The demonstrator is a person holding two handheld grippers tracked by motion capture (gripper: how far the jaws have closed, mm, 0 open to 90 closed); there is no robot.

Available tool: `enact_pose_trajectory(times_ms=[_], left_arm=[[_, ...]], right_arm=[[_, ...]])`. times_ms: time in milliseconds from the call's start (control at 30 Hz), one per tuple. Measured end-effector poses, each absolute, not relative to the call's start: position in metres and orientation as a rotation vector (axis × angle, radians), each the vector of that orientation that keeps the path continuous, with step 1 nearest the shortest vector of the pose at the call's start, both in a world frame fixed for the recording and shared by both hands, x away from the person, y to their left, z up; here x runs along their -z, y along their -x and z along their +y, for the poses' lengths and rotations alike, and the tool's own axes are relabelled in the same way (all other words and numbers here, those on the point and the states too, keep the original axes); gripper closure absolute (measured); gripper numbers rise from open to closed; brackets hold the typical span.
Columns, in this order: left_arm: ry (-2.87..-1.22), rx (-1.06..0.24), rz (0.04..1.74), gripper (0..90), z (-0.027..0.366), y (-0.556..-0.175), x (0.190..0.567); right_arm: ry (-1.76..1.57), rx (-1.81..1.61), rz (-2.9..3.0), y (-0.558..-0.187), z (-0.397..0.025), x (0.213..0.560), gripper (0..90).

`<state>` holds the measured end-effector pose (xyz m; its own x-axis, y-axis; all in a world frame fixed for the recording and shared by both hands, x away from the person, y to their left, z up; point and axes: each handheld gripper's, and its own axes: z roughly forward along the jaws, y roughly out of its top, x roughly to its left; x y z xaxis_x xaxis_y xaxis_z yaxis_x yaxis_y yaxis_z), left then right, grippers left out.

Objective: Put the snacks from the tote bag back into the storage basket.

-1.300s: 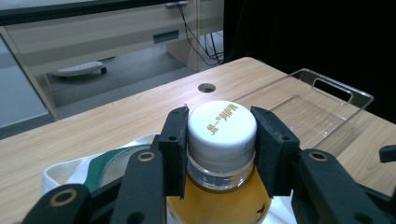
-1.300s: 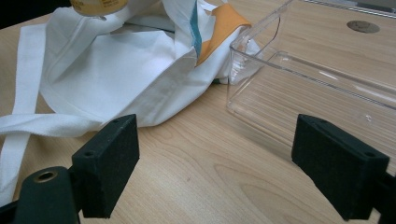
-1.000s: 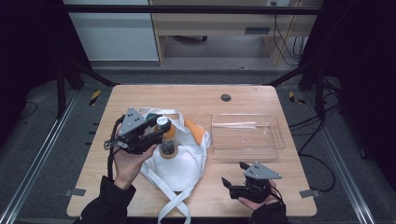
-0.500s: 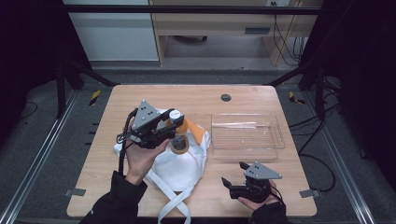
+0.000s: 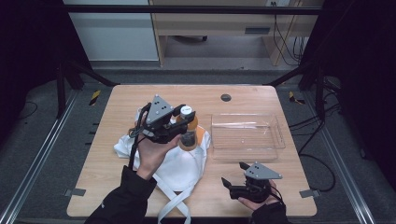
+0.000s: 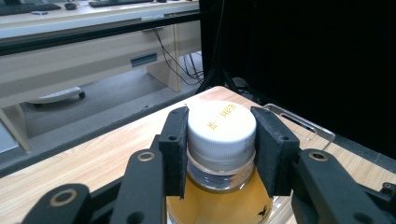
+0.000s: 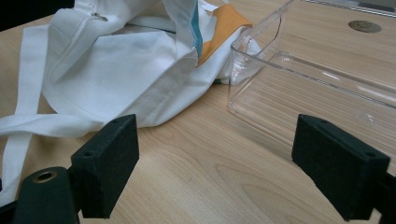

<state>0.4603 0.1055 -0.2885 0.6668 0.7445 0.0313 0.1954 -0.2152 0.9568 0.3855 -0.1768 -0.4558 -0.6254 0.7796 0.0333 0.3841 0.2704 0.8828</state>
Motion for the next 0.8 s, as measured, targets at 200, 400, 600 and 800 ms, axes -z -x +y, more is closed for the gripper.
enact_pose_trajectory(times_ms=[200,400,600,800], left_arm=[[-1.759,-0.598,0.745,58.5,0.092,-0.464,0.287],[-1.762,-0.586,0.739,58.5,0.077,-0.469,0.286],[-1.772,-0.579,0.727,58.6,0.066,-0.473,0.287],[-1.771,-0.577,0.72,58.5,0.055,-0.476,0.287]], right_arm=[[-1.052,-1.312,2.136,-0.386,-0.177,0.456,15.1],[-1.056,-1.316,2.137,-0.386,-0.177,0.456,15.0],[-1.053,-1.317,2.138,-0.386,-0.177,0.456,14.8],[-1.053,-1.316,2.14,-0.386,-0.177,0.456,14.8]])
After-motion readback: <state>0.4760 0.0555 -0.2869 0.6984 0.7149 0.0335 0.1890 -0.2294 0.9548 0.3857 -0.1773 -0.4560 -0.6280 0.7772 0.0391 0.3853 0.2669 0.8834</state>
